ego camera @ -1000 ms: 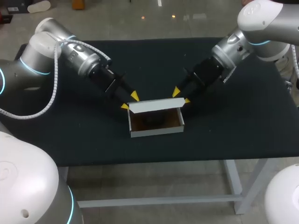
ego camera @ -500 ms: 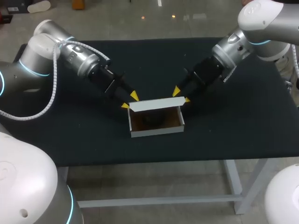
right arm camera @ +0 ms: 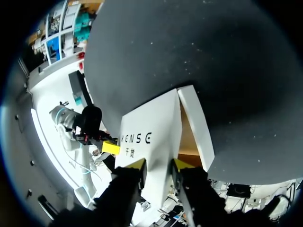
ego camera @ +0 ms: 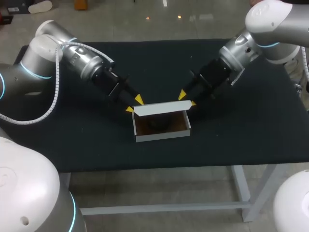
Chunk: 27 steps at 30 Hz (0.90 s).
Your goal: Assemble the packaging by folding the flat box into shape, placing the metal phone stand inside, and closing the box properly
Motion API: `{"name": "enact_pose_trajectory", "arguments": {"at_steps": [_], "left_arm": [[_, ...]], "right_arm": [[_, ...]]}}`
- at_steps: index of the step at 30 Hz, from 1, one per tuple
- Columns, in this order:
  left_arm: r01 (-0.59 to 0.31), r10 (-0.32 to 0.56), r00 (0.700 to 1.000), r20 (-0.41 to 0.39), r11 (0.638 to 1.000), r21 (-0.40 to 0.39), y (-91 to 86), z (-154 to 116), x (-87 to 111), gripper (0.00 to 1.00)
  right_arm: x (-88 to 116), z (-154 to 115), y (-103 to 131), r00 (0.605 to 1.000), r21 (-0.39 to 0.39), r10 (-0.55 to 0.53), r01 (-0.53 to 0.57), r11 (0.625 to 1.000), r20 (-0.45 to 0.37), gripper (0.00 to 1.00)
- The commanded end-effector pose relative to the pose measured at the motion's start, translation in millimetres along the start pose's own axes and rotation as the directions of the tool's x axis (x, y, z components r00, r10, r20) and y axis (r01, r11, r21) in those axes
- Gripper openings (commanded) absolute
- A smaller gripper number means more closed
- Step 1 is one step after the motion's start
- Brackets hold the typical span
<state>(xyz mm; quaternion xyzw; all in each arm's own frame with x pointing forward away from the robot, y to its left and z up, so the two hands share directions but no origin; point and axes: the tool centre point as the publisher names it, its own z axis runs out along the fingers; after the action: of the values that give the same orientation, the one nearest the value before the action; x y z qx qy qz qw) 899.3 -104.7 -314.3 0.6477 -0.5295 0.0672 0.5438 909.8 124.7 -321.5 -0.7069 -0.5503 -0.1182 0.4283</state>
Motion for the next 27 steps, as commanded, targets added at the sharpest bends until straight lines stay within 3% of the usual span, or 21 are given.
{"name": "enact_pose_trajectory", "arguments": {"at_steps": [1, 27], "left_arm": [[0.0, 0.0, 1.0, 0.004, 1.0, 0.0, -2.2, 4.1, 5.8, 0.36], [-0.028, 0.028, 0.999, 0.021, 1.0, 0.009, -8.9, 6.5, -8.4, 0.4]], "right_arm": [[5.5, 7.0, -3.5, 1.0, -0.01, 0.0, 0.0, 1.0, 0.003, 0.36], [-7.5, 16.6, -3.6, 1.0, 0.011, -0.008, 0.008, 1.0, 0.01, 0.38]]}}
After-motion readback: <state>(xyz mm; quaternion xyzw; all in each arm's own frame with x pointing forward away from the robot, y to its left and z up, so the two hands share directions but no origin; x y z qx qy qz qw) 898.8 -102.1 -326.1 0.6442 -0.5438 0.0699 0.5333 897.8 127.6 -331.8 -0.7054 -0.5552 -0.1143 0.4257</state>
